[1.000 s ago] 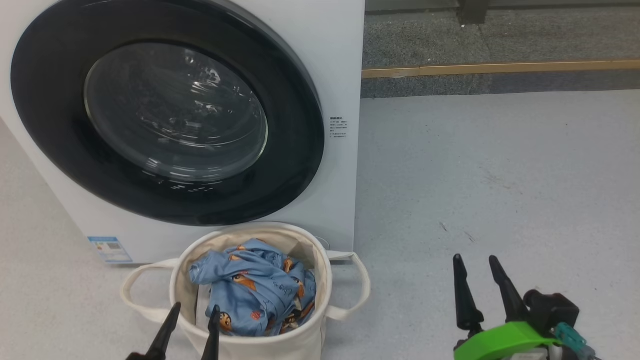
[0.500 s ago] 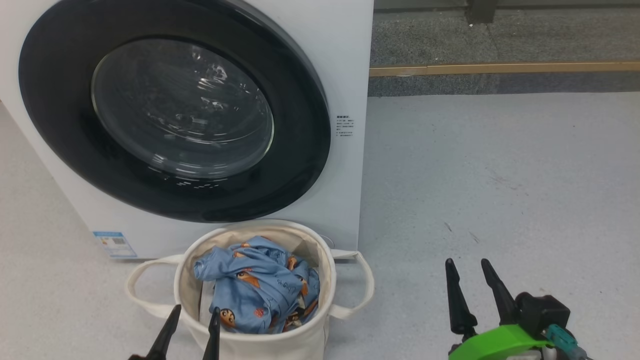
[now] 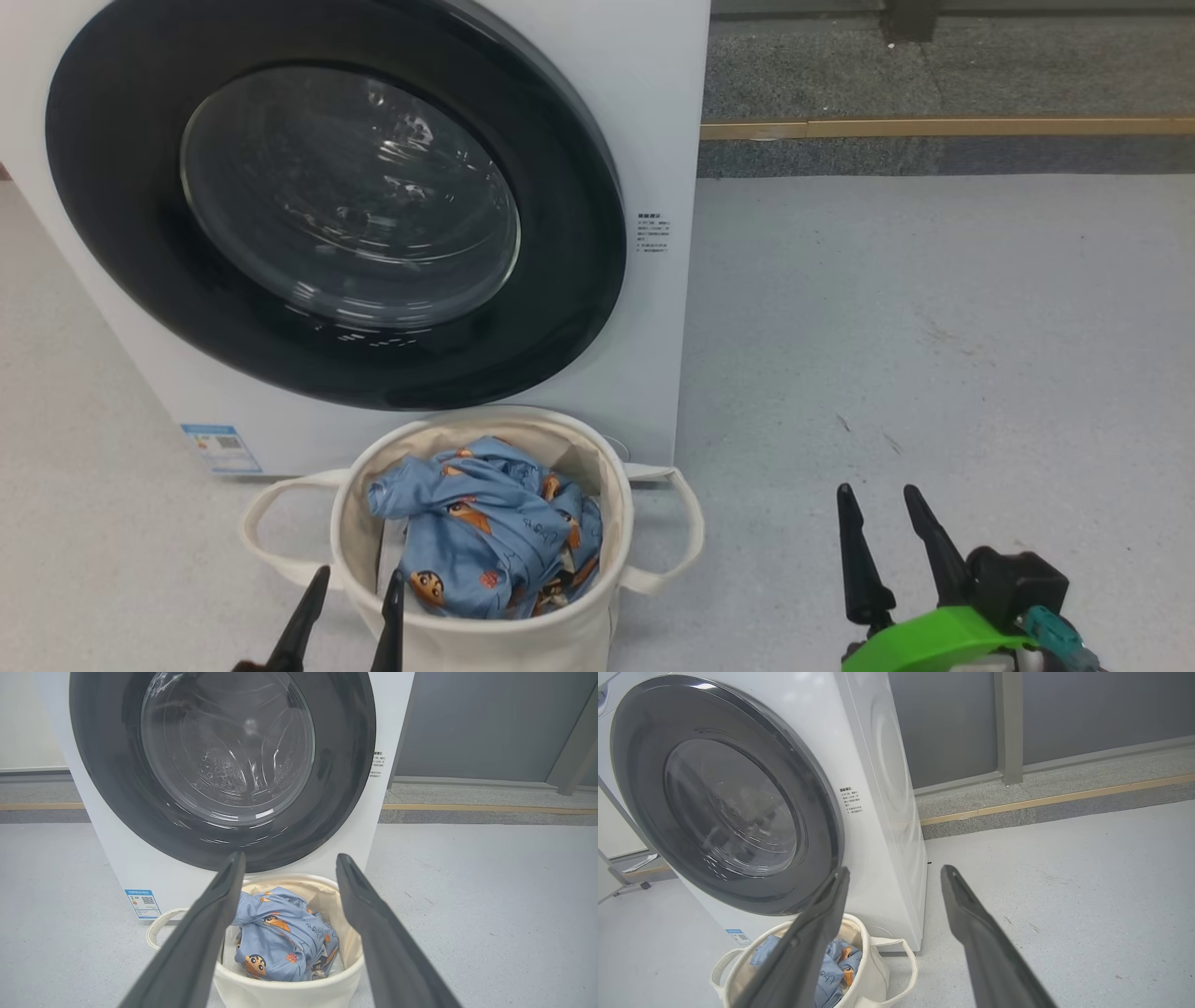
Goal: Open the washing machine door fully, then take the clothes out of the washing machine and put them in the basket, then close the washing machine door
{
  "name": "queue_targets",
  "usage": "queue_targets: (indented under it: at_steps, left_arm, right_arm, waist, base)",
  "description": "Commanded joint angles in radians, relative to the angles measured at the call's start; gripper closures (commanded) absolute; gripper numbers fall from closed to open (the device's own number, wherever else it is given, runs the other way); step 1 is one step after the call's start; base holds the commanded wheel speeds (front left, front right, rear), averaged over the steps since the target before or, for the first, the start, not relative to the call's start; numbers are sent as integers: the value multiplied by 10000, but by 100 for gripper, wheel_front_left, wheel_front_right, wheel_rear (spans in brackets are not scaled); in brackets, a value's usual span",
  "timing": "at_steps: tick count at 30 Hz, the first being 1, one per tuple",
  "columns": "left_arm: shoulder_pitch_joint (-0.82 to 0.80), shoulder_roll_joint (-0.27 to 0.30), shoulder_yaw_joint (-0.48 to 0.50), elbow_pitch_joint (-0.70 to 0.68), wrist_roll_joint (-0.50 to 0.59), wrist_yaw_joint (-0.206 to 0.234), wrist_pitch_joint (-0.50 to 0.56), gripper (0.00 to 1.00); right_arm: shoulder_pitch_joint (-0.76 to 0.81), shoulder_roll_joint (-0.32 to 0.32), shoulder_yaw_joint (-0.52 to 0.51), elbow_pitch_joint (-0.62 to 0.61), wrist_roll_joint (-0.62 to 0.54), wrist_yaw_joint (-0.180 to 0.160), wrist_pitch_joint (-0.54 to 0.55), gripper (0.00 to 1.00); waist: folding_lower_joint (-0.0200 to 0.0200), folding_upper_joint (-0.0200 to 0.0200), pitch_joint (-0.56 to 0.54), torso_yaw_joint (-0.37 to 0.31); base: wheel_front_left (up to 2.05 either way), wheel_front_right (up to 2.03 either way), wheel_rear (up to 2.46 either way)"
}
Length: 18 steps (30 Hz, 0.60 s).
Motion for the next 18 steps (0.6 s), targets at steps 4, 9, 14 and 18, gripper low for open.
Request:
queue_targets:
  at_steps: [4, 9, 14, 18]
  left_arm:
    - [-381, -41, 384, -286, 92, 56, -122, 0]
    - [-377, -53, 397, -257, 100, 34, -122, 0]
    - [-374, -62, 425, -182, 76, 11, -122, 0]
    - [-399, -67, 421, -194, 96, -4, -122, 0]
  right_arm:
    - [-441, 42, 213, -222, 1, 2, -25, 0]
    - [-462, 42, 214, -220, 21, 2, -25, 0]
    - [-488, 42, 188, -303, 24, 2, -25, 0]
    - [-478, 42, 159, -302, -3, 2, -25, 0]
  waist:
    - [0, -1, 8, 36]
    - [0, -1, 20, 68]
    - [0, -1, 34, 69]
    - [0, -1, 34, 88]
  base:
    - [0, 0, 0]
    - [0, 0, 0]
    - [0, 0, 0]
    - [0, 0, 0]
